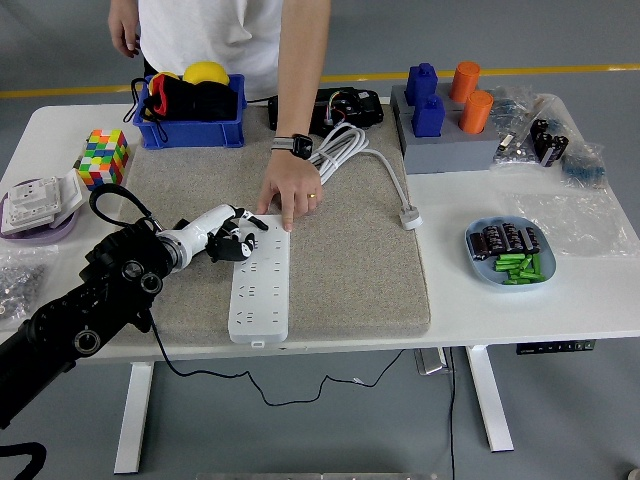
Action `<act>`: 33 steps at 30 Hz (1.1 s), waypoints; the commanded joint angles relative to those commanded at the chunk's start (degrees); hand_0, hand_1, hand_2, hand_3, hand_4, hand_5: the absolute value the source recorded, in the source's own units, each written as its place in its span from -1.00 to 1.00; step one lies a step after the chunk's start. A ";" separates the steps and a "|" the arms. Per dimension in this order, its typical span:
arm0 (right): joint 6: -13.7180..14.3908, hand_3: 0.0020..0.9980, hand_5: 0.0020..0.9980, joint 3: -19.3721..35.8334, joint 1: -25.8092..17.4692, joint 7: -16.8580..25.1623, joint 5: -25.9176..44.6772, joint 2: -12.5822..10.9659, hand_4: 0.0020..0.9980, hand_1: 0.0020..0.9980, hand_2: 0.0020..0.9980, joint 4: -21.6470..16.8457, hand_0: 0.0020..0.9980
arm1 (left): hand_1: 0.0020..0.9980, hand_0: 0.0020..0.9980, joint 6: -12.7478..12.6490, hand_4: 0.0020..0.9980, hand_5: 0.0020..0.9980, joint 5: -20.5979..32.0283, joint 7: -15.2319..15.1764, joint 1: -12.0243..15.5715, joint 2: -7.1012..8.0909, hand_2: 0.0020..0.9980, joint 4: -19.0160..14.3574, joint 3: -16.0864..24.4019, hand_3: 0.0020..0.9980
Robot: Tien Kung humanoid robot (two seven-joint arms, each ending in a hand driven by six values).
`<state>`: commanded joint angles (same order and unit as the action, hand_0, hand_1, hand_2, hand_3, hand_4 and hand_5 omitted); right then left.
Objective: Pull the plug out,throw it away,press the button
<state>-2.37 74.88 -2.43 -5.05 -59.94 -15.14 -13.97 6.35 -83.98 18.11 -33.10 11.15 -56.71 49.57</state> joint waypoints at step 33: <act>0.01 0.26 0.19 0.20 -0.13 -0.03 -0.17 0.11 0.48 0.36 0.32 -0.08 0.46 | 0.14 0.09 -5.88 0.33 -0.87 -8.93 -8.81 5.81 3.01 0.08 -13.35 17.48 0.54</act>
<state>-2.36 75.07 -2.56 -5.07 -60.11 -15.03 -14.05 0.47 -92.90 9.29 -27.30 14.16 -70.05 67.05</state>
